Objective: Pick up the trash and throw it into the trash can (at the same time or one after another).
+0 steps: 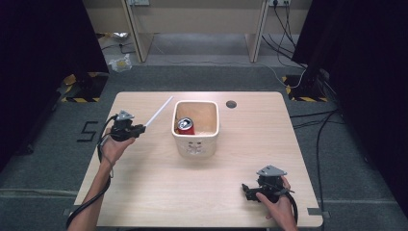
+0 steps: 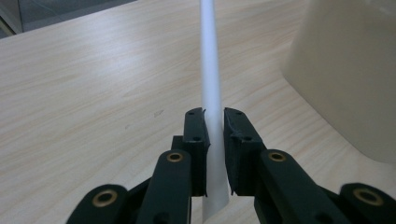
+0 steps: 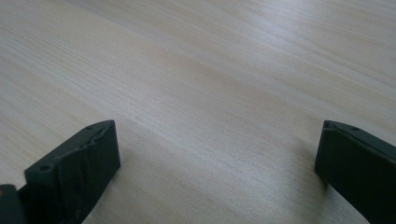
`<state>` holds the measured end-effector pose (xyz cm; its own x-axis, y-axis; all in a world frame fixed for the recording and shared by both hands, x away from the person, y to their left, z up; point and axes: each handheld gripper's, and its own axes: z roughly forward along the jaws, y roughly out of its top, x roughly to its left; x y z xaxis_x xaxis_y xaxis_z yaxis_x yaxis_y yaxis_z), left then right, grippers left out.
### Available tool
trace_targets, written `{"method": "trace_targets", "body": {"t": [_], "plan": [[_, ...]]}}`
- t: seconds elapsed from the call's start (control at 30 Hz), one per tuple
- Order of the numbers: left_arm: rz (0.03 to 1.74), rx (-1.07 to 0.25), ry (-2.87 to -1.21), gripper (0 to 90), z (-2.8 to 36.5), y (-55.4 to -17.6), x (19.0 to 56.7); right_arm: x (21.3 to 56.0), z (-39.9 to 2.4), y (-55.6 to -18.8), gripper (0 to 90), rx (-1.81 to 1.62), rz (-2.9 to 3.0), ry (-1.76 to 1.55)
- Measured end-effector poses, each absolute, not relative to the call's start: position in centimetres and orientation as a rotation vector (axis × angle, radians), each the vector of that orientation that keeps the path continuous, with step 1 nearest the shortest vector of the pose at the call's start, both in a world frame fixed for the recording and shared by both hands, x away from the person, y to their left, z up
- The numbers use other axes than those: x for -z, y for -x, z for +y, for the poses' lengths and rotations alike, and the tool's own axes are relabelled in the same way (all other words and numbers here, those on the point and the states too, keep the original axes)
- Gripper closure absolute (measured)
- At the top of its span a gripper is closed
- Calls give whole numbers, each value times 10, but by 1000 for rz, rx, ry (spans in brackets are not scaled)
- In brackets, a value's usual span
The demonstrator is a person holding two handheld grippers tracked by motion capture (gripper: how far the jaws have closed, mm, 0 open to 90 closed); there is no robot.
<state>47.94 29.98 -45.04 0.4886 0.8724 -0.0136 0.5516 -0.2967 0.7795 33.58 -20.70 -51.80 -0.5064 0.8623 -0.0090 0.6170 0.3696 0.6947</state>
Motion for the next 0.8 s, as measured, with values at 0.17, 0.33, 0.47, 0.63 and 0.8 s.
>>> {"method": "trace_targets", "body": {"t": [0.17,0.33,0.47,0.63,0.8], "plan": [[1160,-568,-1997,795,303,-474,440,518,-207,-336,2,-908,2264,-1290],[1148,-576,-2011,795,305,-468,432,518,-207,-336,2,-908,2265,-1288],[1136,-586,-2004,795,308,-464,422,518,-207,-336,2,-908,2264,-1290],[1108,-610,-2009,795,309,-456,408,518,-207,-336,2,-908,2265,-1289],[1062,-607,-2011,795,306,-446,392,518,-207,-336,2,-908,2264,-1290]]}}
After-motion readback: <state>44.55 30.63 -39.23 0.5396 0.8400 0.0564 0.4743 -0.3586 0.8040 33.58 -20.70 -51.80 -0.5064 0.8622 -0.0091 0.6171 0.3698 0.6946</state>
